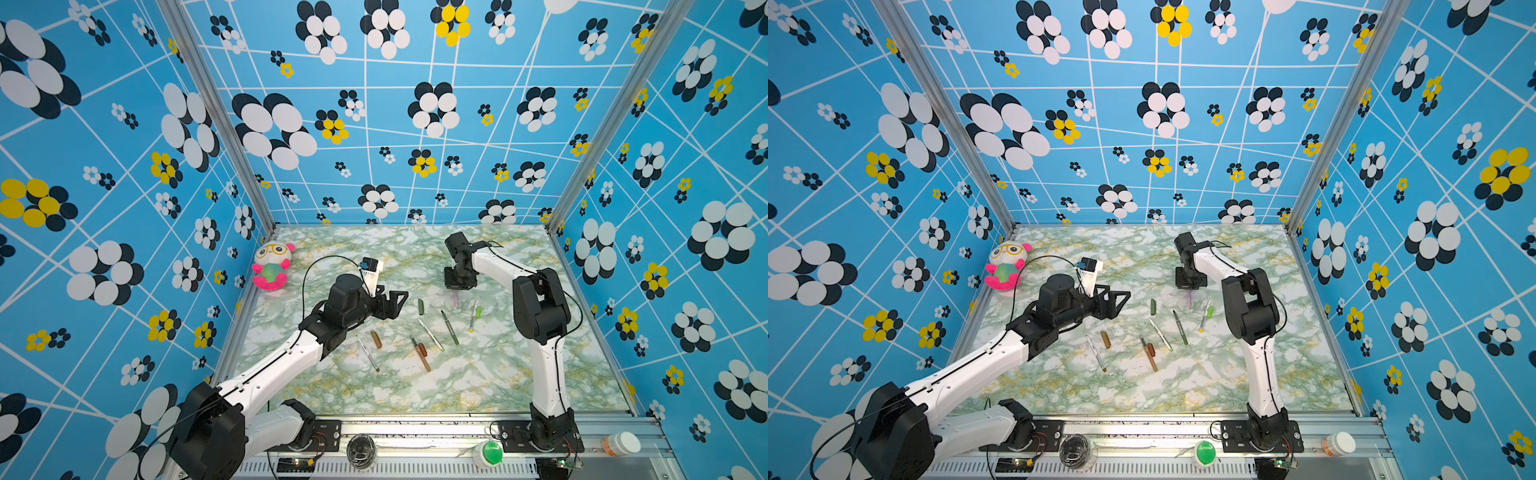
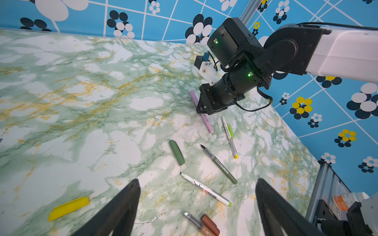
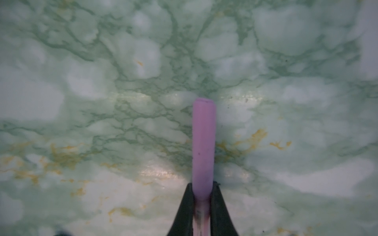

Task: Insert the pens into the pen caps
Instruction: 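Lower the capped pink pen to the table with the right gripper and release, then move the right gripper over the white marker and grasp it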

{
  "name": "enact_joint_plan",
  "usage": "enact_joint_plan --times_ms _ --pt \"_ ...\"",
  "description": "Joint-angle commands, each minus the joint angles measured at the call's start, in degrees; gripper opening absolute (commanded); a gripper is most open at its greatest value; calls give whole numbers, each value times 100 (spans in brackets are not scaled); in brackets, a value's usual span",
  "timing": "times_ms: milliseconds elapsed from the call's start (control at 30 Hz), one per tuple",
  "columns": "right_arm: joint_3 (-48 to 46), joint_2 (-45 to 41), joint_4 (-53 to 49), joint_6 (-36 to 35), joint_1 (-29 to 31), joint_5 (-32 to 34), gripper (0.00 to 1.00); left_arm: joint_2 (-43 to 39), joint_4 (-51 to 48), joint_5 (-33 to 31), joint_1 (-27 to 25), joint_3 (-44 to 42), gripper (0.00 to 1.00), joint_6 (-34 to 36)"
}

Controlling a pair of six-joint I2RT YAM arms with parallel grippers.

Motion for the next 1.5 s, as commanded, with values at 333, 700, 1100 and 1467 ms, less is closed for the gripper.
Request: enact_joint_plan --times_ms 333,700,1100,1467 --pt "125 -162 -152 123 -36 -127 35 -21 -41 2 33 146 91 12" --pt "-575 -2208 -132 250 15 -319 43 -404 -402 -243 44 164 99 -49" --pt "-3191 -3859 -294 843 278 268 42 -149 -733 559 622 419 99 -409" --pt "-3638 -3253 374 1063 341 -22 35 476 -91 1050 604 484 99 -620"
